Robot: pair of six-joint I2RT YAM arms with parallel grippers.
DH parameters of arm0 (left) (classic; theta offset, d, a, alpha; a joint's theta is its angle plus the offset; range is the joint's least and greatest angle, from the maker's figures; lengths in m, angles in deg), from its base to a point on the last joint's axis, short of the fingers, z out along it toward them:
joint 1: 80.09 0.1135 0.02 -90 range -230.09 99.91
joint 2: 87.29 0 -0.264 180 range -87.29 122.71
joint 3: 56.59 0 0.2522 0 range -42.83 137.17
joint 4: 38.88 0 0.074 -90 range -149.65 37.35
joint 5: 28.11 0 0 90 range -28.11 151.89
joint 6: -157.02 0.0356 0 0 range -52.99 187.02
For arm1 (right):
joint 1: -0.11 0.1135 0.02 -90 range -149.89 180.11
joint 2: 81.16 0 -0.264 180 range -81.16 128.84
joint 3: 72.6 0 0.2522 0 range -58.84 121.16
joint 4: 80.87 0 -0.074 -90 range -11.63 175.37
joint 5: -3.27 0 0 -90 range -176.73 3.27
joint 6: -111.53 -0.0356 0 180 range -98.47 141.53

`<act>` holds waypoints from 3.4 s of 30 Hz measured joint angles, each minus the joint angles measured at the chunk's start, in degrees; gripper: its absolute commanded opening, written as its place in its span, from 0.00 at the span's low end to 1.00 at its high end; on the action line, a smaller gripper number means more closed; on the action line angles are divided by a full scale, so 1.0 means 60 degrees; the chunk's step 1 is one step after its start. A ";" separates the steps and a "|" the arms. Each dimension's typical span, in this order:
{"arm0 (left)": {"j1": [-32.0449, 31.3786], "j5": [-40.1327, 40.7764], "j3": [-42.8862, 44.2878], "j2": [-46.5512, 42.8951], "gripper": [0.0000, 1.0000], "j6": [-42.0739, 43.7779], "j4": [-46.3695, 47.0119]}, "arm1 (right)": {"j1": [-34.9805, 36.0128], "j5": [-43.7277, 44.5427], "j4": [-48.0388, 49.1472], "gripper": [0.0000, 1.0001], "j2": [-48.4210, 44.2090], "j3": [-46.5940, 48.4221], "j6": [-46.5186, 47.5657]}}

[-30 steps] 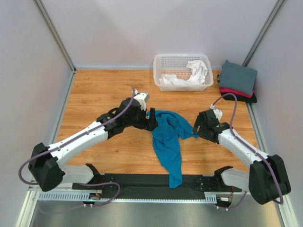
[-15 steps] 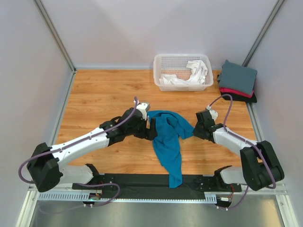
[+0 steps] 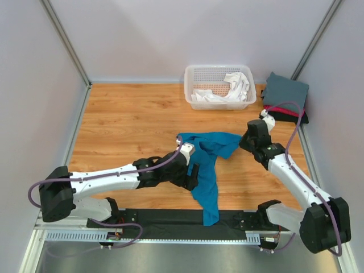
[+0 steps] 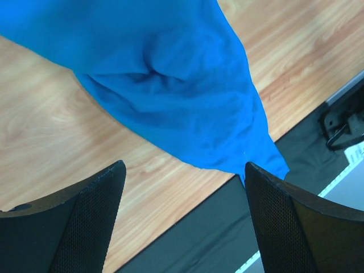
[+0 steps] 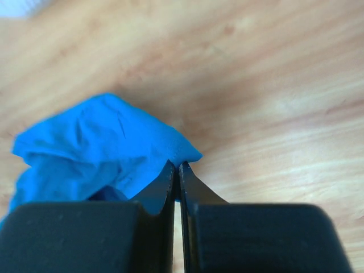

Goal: Fold and stack the t-shirts
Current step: Flatten the tshirt out

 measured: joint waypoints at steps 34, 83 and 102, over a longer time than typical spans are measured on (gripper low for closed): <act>0.0277 0.1140 0.2189 0.4058 0.00 0.0102 -0.0404 | -0.0933 -0.0142 0.0073 0.00 -0.0087 0.0342 0.0841; 0.2473 0.0936 -0.0160 -0.3115 1.00 -0.0412 -0.4980 | -0.1005 -0.1541 -0.4193 0.02 -0.2554 -0.0455 0.0845; 0.5963 0.0984 0.1840 0.0925 0.92 -0.0474 -0.2033 | -0.1013 -0.1628 -0.3566 0.01 -0.2208 -0.0466 0.0535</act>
